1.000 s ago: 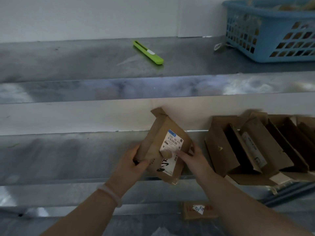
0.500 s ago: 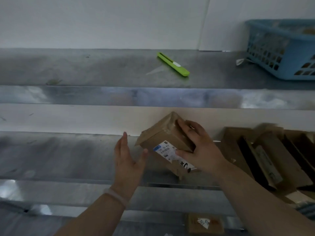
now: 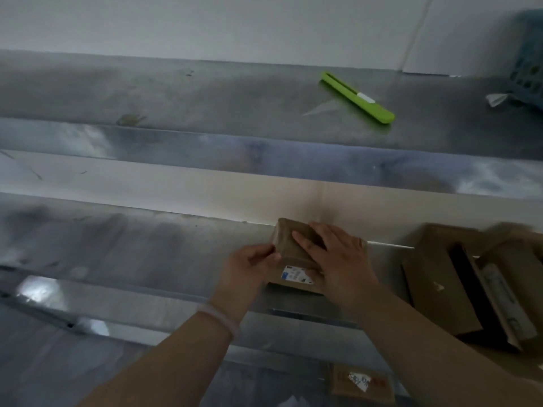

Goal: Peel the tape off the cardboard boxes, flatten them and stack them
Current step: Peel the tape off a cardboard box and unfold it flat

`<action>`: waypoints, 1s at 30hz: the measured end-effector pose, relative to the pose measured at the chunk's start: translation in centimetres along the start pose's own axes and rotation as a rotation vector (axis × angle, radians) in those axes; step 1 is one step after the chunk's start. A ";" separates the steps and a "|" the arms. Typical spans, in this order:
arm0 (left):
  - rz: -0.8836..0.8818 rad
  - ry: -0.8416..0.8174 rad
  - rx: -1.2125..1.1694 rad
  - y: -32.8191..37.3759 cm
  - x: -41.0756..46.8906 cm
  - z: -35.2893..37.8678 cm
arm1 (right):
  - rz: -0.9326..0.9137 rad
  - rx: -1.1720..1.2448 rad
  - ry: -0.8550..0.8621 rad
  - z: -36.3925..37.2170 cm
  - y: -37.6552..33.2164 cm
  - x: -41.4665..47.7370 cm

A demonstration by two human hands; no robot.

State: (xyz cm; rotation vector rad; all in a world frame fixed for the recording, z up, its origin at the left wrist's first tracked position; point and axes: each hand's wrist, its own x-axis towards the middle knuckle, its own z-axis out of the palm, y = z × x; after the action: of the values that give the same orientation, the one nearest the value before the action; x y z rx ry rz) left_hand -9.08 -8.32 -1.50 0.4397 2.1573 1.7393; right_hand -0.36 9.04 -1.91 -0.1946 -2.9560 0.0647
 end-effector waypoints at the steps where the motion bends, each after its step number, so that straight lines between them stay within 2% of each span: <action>1: -0.018 0.019 0.004 -0.1 0.2 0.0 | 0.001 -0.016 0.013 0.1 -0.1 0.2; 11: -0.110 0.058 0.159 -0.5 2.8 -0.4 | -0.011 -0.025 -0.114 -1.3 -0.1 2.4; 17: -0.114 -0.015 0.033 -0.2 3.1 1.0 | -0.029 -0.035 -0.122 -2.3 2.1 2.5; 23: -0.249 -0.182 -0.004 -3.0 2.7 3.2 | 0.001 -0.042 -0.184 -1.5 4.1 0.8; 30: -0.217 -0.010 0.046 -2.5 2.4 2.6 | -0.052 -0.044 -0.112 0.1 3.5 1.1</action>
State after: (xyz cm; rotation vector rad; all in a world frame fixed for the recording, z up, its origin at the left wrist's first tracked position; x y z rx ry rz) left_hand -10.17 -5.48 -4.60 0.2154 2.1524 1.5699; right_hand -1.02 12.70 -2.02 -0.1234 -3.0738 0.0044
